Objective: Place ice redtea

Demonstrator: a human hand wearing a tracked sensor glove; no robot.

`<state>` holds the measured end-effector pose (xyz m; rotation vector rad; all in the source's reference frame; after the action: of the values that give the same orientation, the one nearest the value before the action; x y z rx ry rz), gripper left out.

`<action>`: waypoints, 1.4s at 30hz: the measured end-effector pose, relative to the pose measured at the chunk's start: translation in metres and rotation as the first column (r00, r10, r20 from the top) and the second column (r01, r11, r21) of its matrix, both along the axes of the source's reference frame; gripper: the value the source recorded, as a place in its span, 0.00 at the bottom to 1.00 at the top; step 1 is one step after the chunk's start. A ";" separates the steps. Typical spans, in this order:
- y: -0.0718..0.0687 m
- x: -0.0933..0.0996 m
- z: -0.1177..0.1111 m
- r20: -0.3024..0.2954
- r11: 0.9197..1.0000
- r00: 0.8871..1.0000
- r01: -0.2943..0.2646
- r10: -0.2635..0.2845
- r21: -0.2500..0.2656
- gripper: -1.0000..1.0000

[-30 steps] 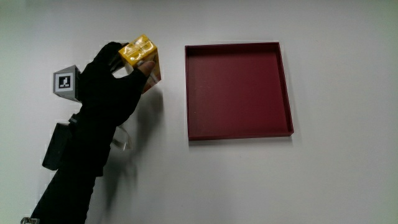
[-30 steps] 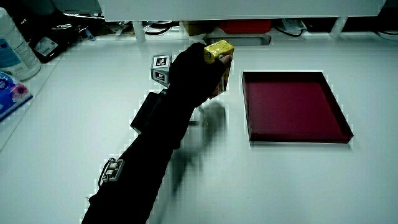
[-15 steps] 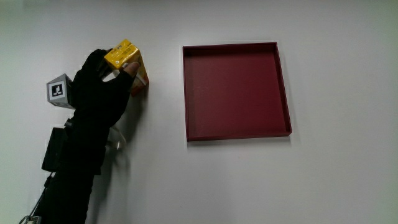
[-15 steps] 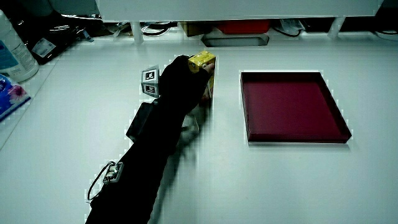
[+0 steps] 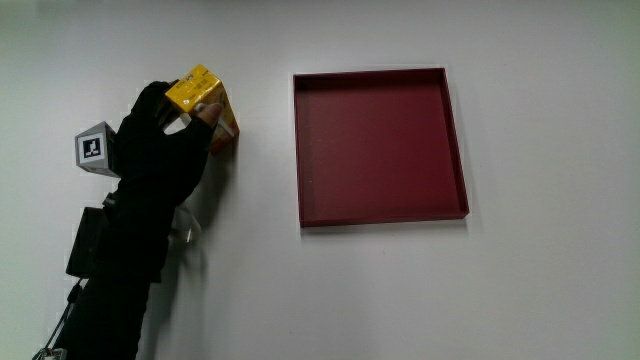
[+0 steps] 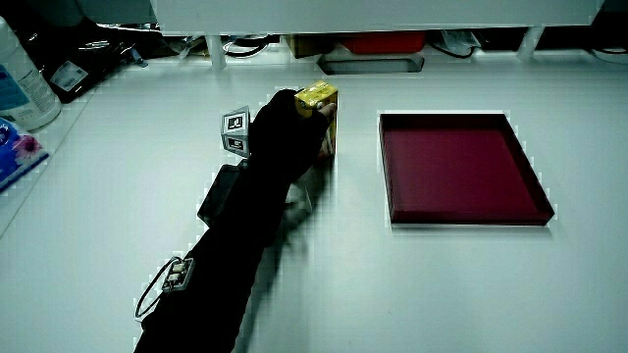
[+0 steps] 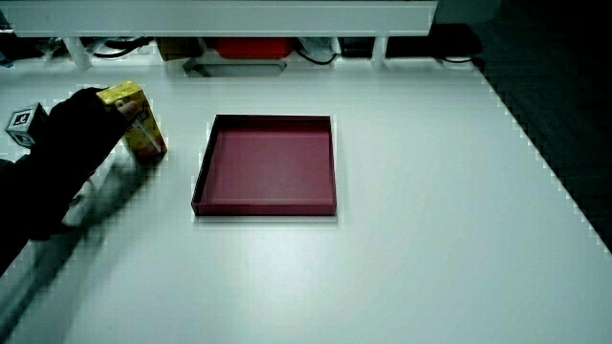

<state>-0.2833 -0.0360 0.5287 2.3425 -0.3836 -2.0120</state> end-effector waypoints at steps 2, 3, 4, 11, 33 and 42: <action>0.001 0.001 -0.002 -0.010 1.000 1.000 -0.002 0.002 -0.015 0.50; 0.000 0.001 -0.001 -0.026 1.000 1.000 -0.011 0.011 -0.006 0.47; 0.000 0.000 -0.001 -0.022 1.000 1.000 -0.010 0.010 -0.012 0.44; 0.015 -0.003 0.006 -0.033 0.998 0.999 -0.025 0.023 -0.060 0.25; 0.112 0.010 -0.061 0.107 0.995 0.993 -0.041 0.050 -0.088 0.00; 0.137 0.011 -0.083 0.071 0.997 0.995 -0.070 0.072 -0.032 0.00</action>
<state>-0.2720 0.1005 0.4455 2.3811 -0.3243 -1.8823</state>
